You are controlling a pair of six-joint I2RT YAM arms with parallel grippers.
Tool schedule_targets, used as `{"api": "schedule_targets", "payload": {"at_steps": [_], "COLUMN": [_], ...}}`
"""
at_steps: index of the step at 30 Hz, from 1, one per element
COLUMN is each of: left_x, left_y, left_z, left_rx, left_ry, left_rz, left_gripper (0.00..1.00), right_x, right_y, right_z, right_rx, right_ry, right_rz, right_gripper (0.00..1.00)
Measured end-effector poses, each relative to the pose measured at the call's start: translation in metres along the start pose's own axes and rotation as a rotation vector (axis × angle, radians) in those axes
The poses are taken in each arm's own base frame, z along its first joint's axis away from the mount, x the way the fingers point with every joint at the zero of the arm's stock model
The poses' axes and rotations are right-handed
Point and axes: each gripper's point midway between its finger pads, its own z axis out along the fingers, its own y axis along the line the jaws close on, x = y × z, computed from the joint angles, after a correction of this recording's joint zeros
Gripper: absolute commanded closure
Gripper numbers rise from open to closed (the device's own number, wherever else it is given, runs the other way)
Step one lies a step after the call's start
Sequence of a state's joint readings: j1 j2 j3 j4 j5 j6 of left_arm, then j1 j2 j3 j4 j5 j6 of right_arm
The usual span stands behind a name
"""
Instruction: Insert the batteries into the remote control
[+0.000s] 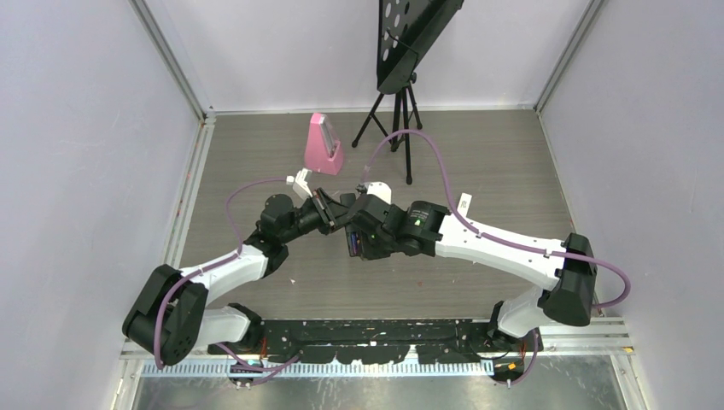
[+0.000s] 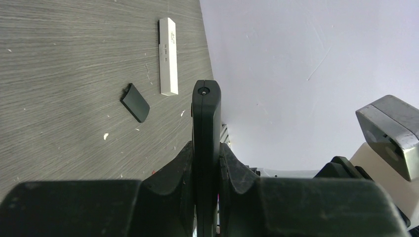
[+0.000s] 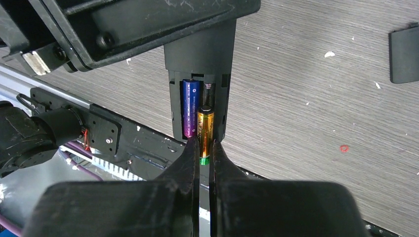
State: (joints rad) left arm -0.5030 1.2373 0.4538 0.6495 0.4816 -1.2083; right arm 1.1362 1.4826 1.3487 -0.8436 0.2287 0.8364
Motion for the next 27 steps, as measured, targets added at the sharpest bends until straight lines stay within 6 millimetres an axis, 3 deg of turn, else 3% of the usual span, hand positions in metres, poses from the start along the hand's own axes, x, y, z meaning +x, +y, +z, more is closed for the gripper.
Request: {"api": "schedule_targets", "payload": {"at_steps": [8,27], "left_x": [0.0024,0.0073], "left_y": [-0.0015,-0.0006], "left_z": [-0.0003,-0.0015], "left_rx": [0.006,-0.004], "left_ry": [0.014,0.039], "left_rz": [-0.015,-0.064], "left_gripper": [1.00,1.00], "right_x": [0.0011,-0.0070], "right_y": [0.0005,0.0029], "right_z": [0.0034,0.0004], "right_rx": [0.001,-0.006], "right_ry": [0.006,-0.033], "right_rz": [-0.014,0.016], "right_gripper": [0.92,0.58]}}
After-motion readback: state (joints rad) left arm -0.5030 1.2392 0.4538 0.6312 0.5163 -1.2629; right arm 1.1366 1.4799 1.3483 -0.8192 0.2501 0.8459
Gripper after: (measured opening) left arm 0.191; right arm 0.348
